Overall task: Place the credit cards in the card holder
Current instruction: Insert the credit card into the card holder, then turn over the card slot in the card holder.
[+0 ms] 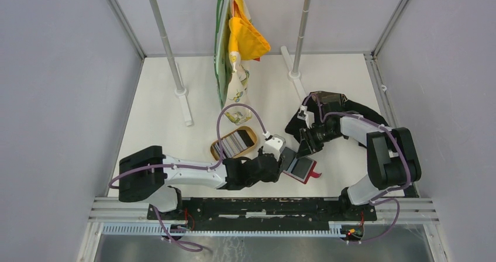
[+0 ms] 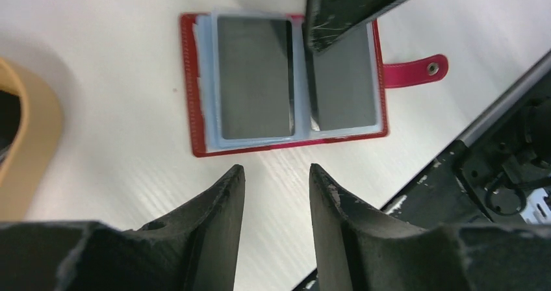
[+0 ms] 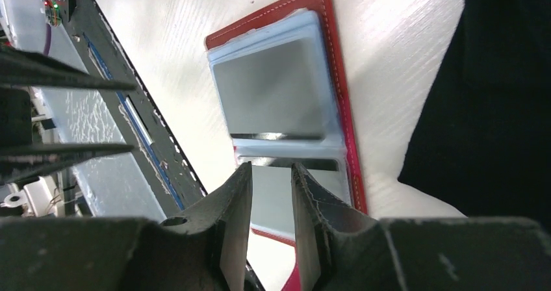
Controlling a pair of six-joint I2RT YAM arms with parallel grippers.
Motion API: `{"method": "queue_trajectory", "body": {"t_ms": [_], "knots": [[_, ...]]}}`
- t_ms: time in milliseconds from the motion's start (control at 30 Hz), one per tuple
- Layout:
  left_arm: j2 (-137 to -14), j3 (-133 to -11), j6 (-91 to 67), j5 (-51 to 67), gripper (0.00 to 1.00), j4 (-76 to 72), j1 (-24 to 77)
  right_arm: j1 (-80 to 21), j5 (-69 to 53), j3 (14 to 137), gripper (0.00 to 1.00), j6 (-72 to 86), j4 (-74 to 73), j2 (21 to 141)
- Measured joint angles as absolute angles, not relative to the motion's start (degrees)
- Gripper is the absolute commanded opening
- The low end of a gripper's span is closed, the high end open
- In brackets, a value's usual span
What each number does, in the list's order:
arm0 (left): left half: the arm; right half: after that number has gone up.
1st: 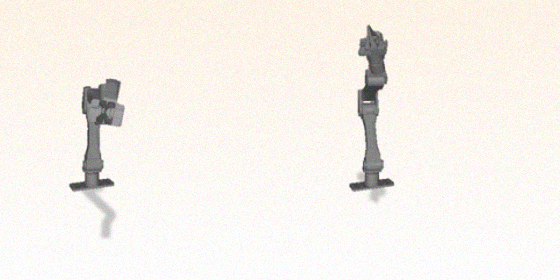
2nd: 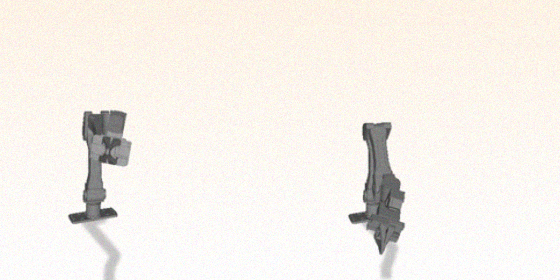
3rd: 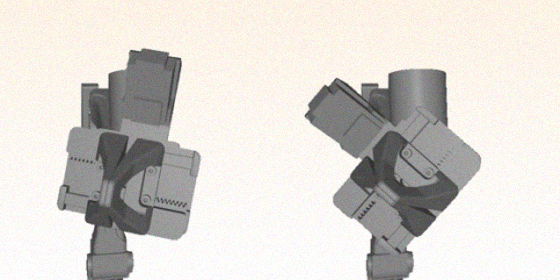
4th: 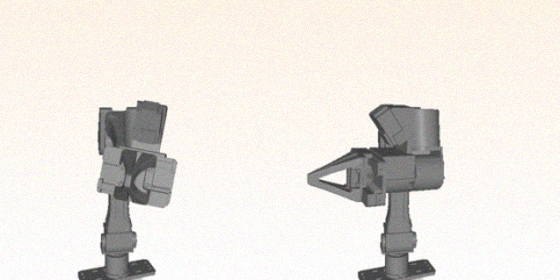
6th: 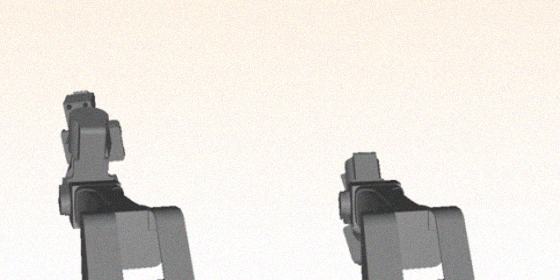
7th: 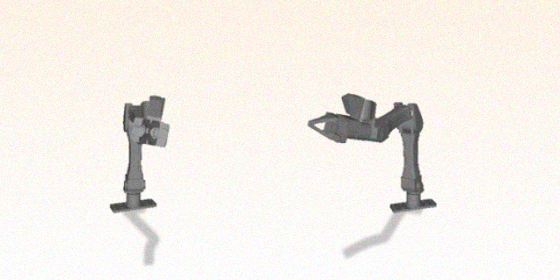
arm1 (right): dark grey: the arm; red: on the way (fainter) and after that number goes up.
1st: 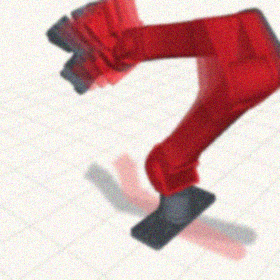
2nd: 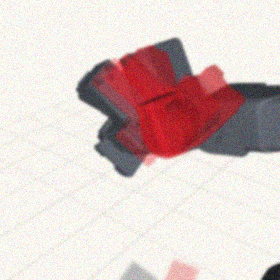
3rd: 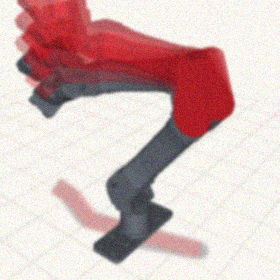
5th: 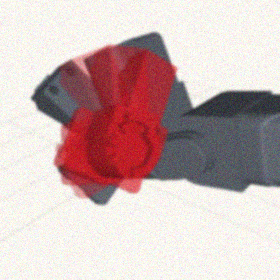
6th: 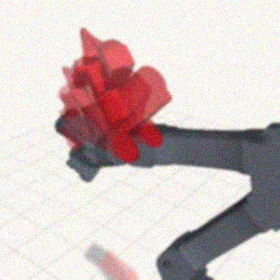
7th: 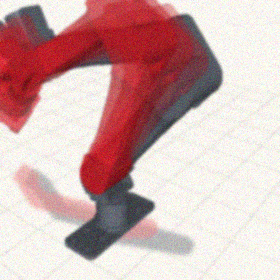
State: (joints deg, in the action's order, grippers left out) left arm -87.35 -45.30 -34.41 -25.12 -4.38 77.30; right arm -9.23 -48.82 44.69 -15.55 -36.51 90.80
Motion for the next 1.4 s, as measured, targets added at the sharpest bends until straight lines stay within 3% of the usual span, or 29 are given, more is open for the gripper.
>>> {"method": "queue_trajectory", "body": {"t_ms": [433, 633, 767, 867, 1067, 1200, 1400], "knots": [[-86.1, -43.3, -33.0, -20.7, 0.46, -5.4, 70.5, -7.8, -50.5, 45.8, 0.3, -20.6, -39.6, 91.2], [-87.6, -43.2, -33.1, -17.5, 0.31, -6.2, 65.6, -7.9, -52.0, 42.4, 0.27, -26.2, -33.7, 73.8], [-90.9, -46.4, -33.0, -18.8, 0.29, -2.0, 65.3, -8.0, -55.2, 33.4, 0.26, -38.1, -24.6, 55.8], [-93.9, -49.2, -33.0, -19.7, 0.29, 0.8, 65.2, -8.3, -56.4, 26.6, 0.3, -52.6, -25.1, 49.0], [-97.9, -51.8, -33.0, -19.2, 0.29, 3.3, 63.9, -9.0, -49.4, 25.4, 0.36, -77.6, -34.3, 50.0], [-99.4, -52.5, -33.0, -18.9, 0.29, 4.3, 63.6, -9.4, -45.5, 26.6, 0.46, -90.9, -40.6, 53.1], [-99.7, -52.5, -33.0, -17.1, 0.27, 3.8, 63.7, -13.5, -41.5, 26.0, 0.46, -100.0, -44.3, 53.8]]}}
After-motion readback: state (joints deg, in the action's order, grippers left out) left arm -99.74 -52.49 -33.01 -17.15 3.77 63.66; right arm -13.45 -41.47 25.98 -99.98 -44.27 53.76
